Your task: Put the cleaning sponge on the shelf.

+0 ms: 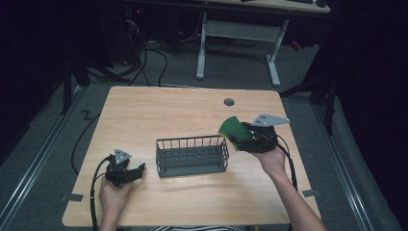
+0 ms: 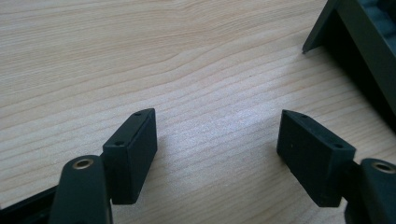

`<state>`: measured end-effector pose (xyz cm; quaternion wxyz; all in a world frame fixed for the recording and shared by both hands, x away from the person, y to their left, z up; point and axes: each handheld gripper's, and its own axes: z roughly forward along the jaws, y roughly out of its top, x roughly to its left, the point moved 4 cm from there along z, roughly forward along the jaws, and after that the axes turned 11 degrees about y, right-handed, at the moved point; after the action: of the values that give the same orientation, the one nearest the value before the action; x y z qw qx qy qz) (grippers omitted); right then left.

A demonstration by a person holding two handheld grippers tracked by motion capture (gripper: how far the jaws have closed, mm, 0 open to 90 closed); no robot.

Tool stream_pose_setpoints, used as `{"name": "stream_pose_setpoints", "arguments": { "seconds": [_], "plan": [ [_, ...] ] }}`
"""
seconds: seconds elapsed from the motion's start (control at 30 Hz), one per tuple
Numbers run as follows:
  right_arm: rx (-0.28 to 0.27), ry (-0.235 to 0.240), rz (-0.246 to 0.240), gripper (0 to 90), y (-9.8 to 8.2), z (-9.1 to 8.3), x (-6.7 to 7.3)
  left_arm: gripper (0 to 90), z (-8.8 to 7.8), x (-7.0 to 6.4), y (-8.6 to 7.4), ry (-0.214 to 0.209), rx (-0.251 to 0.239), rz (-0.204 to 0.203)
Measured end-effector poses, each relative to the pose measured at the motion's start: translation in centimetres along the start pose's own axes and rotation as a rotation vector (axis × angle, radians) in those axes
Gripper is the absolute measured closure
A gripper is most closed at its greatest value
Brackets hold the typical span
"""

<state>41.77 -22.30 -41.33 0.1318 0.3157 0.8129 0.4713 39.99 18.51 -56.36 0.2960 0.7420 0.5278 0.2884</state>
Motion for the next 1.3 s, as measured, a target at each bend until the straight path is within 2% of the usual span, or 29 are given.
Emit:
{"name": "stream_pose_setpoints", "arguments": {
  "seconds": [0.27,0.5,0.7,0.97,1.3],
  "plan": [
    [0.022,0.035,-0.017,31.1,1.2,2.8,1.1,29.0,0.0,0.0,0.0,-0.005,0.001,0.004],
    [0.05,0.061,-0.038,31.1,1.3,4.8,2.0,29.0,0.0,-0.1,0.0,-0.008,0.001,0.007],
    [0.081,0.053,-0.051,31.0,1.1,6.2,2.4,29.0,0.0,-0.1,0.0,-0.008,0.001,0.007],
    [0.101,0.077,-0.078,30.7,0.9,7.5,3.3,29.0,0.0,-0.1,0.0,-0.008,0.001,0.007],
    [0.141,0.069,-0.115,30.3,0.3,8.3,3.8,29.0,0.0,-0.1,0.0,-0.006,-0.001,0.006]
  ]
}}
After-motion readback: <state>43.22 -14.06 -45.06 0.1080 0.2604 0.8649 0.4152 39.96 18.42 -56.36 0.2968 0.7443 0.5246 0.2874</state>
